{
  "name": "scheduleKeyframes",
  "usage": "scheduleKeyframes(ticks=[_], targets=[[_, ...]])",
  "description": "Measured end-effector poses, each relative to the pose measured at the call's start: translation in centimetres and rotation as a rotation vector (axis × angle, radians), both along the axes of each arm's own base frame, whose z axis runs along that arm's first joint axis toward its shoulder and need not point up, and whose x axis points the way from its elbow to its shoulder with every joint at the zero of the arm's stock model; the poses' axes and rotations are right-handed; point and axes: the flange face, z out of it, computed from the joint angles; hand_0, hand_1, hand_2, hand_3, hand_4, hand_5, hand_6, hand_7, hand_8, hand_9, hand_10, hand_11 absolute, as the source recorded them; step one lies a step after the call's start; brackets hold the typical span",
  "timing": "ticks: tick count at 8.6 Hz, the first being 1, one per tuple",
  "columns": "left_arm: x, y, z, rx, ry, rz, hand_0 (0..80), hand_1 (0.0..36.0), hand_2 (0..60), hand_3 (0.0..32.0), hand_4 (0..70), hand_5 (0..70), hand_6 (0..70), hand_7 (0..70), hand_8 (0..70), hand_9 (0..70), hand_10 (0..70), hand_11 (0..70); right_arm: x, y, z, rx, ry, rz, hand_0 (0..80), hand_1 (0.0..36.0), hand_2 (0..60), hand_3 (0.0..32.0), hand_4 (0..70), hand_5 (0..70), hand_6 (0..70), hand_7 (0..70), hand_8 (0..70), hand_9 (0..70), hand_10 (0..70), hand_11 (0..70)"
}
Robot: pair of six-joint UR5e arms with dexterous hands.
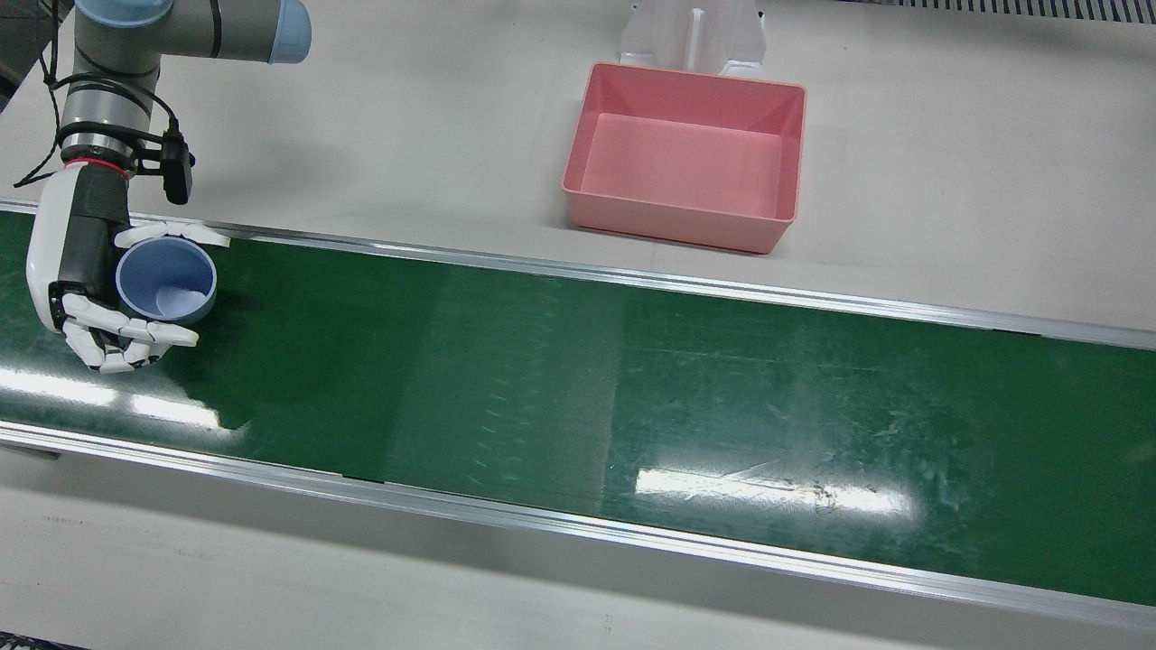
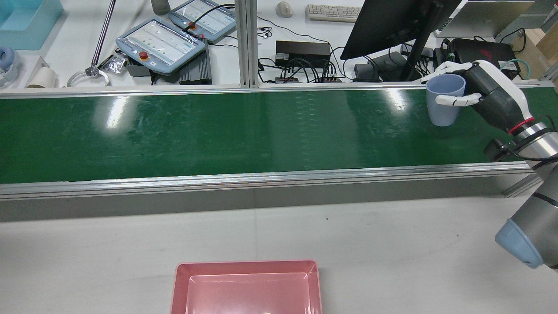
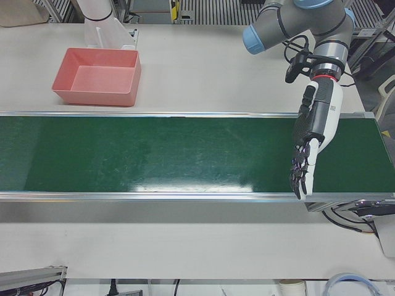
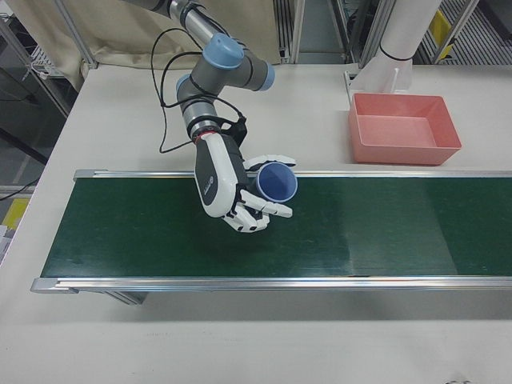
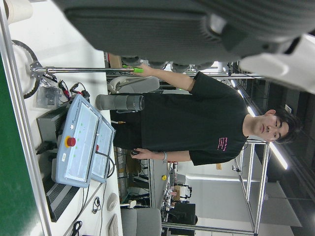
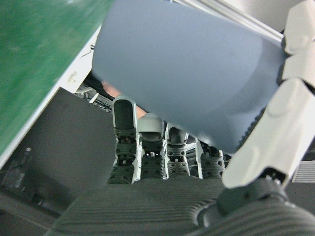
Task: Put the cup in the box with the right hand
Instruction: 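Lift the cup off the belt and carry it down into the pink tray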
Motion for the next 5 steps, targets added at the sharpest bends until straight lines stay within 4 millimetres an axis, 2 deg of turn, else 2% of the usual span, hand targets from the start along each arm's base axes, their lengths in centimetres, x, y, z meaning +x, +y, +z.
scheduleKeyframes(ticks=[1,2,3,4,5], targets=[[0.0,0.0,0.0,0.000,0.000,0.000,0.0,0.0,0.0,0.0,0.0,0.0,0.0,0.0,0.0,0.0,0.0,0.0,0.5,0.4,-2.9,0.051,-0.027,0.006,46.9,7.9,16.8,0.0,38.3,9.2,31.9,70.0,47.7,70.0,29.8,43.1],[0.0,0.0,0.0,0.000,0.000,0.000,0.0,0.0,0.0,0.0,0.0,0.0,0.0,0.0,0.0,0.0,0.0,0.0,-0.6,1.3,-6.8,0.107,-0.055,-0.020,47.0,7.9,16.3,0.0,39.3,9.1,31.3,70.0,47.1,70.0,29.2,42.4],[0.0,0.0,0.0,-0.001,0.000,0.000,0.0,0.0,0.0,0.0,0.0,0.0,0.0,0.0,0.0,0.0,0.0,0.0,-3.4,3.3,-11.0,0.163,-0.061,-0.078,44.9,10.4,27.1,0.0,35.1,8.8,30.3,70.0,45.7,70.0,28.2,41.1],[0.0,0.0,0.0,-0.001,0.000,0.000,0.0,0.0,0.0,0.0,0.0,0.0,0.0,0.0,0.0,0.0,0.0,0.0,-6.5,6.4,-15.0,0.218,-0.058,-0.130,45.1,10.7,26.9,0.0,34.3,8.7,29.5,70.0,44.4,70.0,27.1,39.7],[0.0,0.0,0.0,0.000,0.000,0.000,0.0,0.0,0.0,0.0,0.0,0.0,0.0,0.0,0.0,0.0,0.0,0.0,-9.7,9.5,-17.7,0.254,-0.067,-0.176,46.3,9.1,19.2,0.0,36.0,8.5,28.1,70.0,42.6,69.5,26.1,38.3]])
